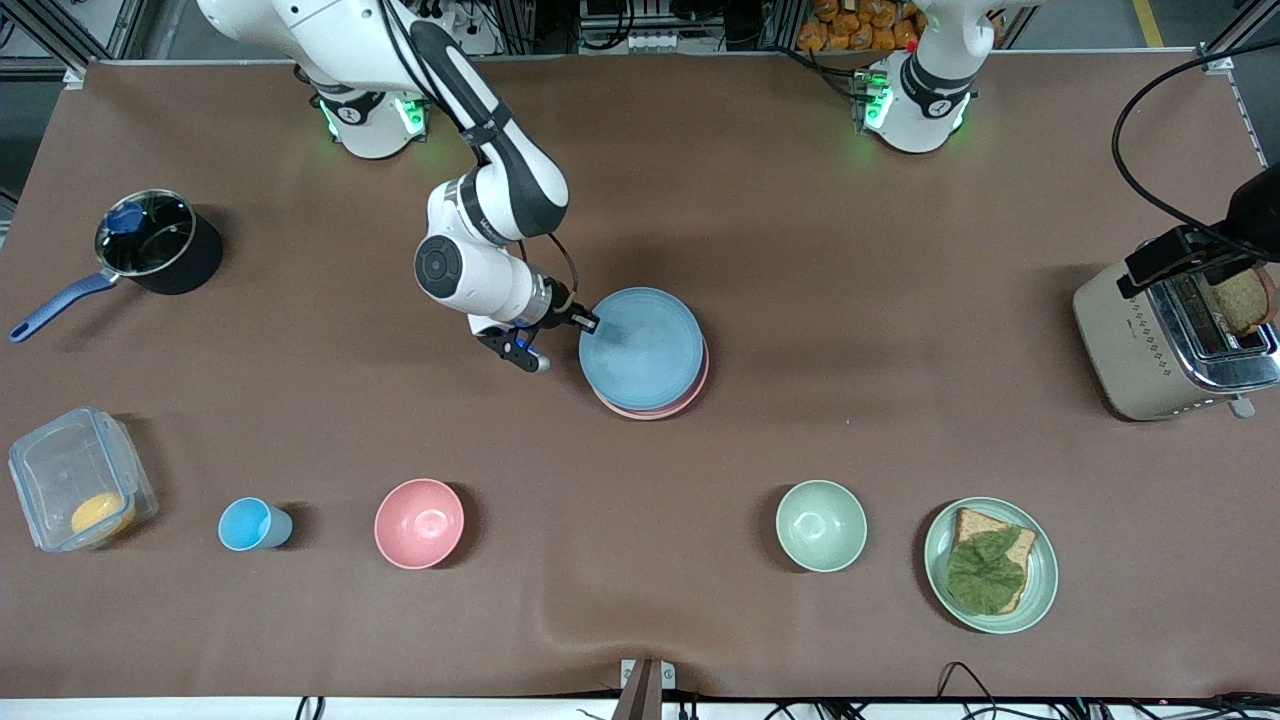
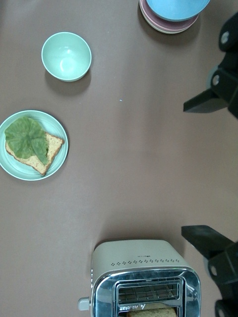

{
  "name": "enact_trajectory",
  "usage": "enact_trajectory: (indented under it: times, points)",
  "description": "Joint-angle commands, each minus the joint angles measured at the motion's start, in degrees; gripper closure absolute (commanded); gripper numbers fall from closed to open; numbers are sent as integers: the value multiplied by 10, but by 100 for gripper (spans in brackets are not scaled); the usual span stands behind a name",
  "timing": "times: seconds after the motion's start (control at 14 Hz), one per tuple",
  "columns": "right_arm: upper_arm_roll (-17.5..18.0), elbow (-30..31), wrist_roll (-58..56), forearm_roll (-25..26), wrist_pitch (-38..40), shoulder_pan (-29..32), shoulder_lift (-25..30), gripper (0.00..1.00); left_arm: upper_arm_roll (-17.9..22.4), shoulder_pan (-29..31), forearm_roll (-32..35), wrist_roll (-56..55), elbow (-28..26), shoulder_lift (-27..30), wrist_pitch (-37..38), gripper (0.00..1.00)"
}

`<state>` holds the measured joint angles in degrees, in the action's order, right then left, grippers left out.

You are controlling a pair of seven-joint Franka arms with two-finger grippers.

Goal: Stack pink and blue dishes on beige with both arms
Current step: 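Open the right gripper to release the blue plate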

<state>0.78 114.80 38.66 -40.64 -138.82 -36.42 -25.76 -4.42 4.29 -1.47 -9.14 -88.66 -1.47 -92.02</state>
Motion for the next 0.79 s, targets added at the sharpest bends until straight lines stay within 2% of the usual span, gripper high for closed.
enact_trajectory:
  times: [0.0,0.07,0.14,0.29,0.5,0.71]
  points:
    - [3,1,26,-8,-7,-1,4,85,10,-9,-7,10,-13,14,1,0]
    - [3,-4,30,-8,-7,0,4,84,7,-9,-8,10,-18,16,3,0]
    - [3,-5,30,-8,-7,0,3,72,6,-7,-8,9,-21,17,4,0]
    - [2,-12,30,-8,-7,4,4,0,6,-7,-4,9,-18,17,5,0]
    - [-14,-26,16,4,7,24,14,0,7,-4,-4,10,-19,22,15,0]
    - [-44,-59,0,84,77,61,18,0,10,5,-4,10,-17,27,26,0]
